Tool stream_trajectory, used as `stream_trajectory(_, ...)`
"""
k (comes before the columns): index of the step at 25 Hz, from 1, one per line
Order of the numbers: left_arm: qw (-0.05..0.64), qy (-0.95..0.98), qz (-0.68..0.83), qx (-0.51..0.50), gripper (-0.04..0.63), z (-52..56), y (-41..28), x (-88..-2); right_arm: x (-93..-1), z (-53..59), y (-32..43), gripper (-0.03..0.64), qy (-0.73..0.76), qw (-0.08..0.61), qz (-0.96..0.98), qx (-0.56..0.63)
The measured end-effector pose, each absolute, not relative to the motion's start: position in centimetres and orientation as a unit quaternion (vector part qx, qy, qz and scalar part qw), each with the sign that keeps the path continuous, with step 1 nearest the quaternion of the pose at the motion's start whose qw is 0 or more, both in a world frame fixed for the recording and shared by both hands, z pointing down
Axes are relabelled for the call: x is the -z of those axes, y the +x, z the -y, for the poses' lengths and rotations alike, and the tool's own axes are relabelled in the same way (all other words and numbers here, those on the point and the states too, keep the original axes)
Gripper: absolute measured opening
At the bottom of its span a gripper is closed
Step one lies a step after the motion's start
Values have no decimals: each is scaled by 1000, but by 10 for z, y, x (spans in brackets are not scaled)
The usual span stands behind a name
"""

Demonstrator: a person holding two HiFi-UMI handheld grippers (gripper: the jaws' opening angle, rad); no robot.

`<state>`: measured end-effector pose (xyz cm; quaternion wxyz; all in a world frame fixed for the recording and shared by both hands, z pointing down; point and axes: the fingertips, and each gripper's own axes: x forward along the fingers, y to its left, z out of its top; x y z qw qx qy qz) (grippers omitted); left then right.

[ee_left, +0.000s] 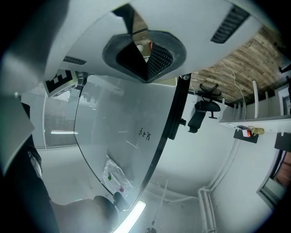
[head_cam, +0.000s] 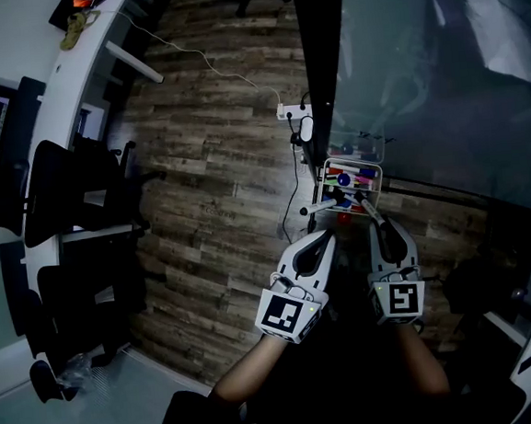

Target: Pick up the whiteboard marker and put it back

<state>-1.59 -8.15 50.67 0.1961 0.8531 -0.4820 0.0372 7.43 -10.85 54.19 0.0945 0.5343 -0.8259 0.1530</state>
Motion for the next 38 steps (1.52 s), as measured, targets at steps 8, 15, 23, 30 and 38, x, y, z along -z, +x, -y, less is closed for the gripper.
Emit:
stream_trajectory(8, 189, 853, 485, -39, 8, 73, -15, -502, -540, 100, 79, 84, 529, 101, 827, -158)
stream_trajectory(15, 167, 858, 485, -29, 8, 74, -11, -482, -526, 101, 82, 84, 532, 93, 830, -142)
stream_trajectory(23, 147, 862, 484, -24, 8, 61, -1, -465, -515, 86, 96, 83, 539, 85, 827, -138)
stream_trajectory(30, 132, 860, 492, -25, 8, 45, 7, -456, -496, 71, 103, 83, 529, 61, 837, -126)
stream_trajectory(38, 125, 853, 506, -26, 8, 22, 17, -450, -493, 52, 114, 83, 513, 37, 848, -126)
